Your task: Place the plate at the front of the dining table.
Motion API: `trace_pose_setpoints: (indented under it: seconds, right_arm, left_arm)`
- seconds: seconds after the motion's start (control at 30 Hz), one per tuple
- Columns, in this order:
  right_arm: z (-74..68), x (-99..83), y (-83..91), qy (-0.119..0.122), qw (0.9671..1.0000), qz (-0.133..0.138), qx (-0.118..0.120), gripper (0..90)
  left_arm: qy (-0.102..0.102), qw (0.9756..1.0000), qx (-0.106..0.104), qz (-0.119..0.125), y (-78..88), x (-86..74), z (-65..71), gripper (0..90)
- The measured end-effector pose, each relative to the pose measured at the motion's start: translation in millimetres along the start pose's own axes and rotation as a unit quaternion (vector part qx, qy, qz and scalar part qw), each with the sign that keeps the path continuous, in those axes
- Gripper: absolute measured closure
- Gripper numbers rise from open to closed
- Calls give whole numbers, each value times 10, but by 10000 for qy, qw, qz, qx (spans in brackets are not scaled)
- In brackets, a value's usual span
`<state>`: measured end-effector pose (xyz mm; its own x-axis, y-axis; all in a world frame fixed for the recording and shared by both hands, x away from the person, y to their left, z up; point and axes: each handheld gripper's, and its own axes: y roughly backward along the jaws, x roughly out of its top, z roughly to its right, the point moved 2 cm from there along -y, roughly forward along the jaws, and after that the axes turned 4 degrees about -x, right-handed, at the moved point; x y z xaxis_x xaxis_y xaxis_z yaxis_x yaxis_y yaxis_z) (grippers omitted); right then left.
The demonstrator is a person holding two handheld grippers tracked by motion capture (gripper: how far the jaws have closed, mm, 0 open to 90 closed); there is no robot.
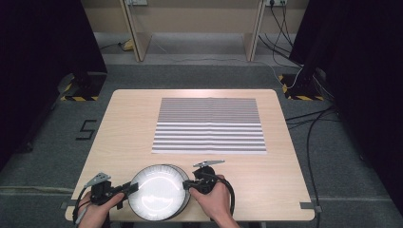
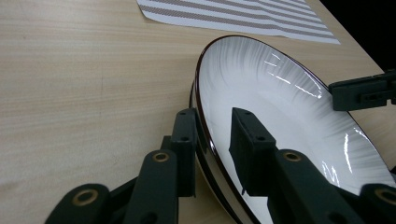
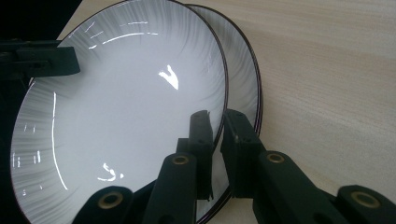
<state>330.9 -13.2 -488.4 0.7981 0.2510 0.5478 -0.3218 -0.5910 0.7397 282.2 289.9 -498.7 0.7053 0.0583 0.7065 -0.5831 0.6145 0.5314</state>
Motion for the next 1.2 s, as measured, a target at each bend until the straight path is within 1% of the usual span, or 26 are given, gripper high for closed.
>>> trace_pose_setpoints:
  seconds: [0.13,0.23,0.3,0.43,0.53,0.6,0.63,0.7,0.77,0.83,0.87,0.9,0.97,1.03,1.1,1.17,1.2]
  right_arm:
    - [-30,2,23,24,9999,-114,-14,784]
    - [-48,-3,43,51,9998,-191,-19,772]
    - [-50,-14,49,-18,9998,-177,3,767]
    - [-35,-19,42,-136,9997,-171,68,769]
    - [-31,-28,10,-270,9994,-173,159,756]
    - [-38,-35,-18,-287,9992,-214,176,756]
    - [-45,-38,-30,-256,9993,-222,151,757]
    - [-73,-30,-32,-242,9993,-252,106,721]
    - [-82,-26,-31,-251,9992,-280,92,715]
    - [-73,-18,-32,-291,9991,-311,91,744]
    - [-64,-12,-32,-296,9989,-354,71,785]
    - [-46,-8,-36,-253,9990,-369,72,792]
    - [-21,-1,-33,-392,9983,-397,186,799]
    - [-5,7,-34,-453,9978,-415,230,805]
    - [6,7,-35,-493,9977,-378,279,807]
    - [35,4,-38,-594,9972,-307,341,816]
    - [41,3,-40,-600,9974,-237,328,820]
  left_arm:
    - [-27,10000,45,-76,49,-11,26,708]
    - [51,9999,36,-157,67,-27,29,714]
    - [91,9998,51,-173,71,-28,33,715]
    - [66,9996,173,-233,78,-13,60,723]
    - [110,9995,221,-218,100,-2,60,729]
    - [139,9994,228,-211,118,4,57,732]
    - [154,9994,214,-217,122,3,54,734]
    - [194,9994,201,-216,120,3,50,736]
    - [178,9993,216,-237,112,9,55,738]
    - [160,9993,226,-259,100,11,56,743]
    - [185,9992,224,-270,89,9,60,749]
    - [191,9992,230,-277,85,9,62,753]
    - [194,9990,256,-314,82,15,68,756]
    - [207,9988,270,-339,79,23,70,758]
    - [251,9988,276,-327,73,26,69,763]
    - [238,9987,317,-315,63,29,73,770]
    - [216,9987,347,-290,51,34,79,773]
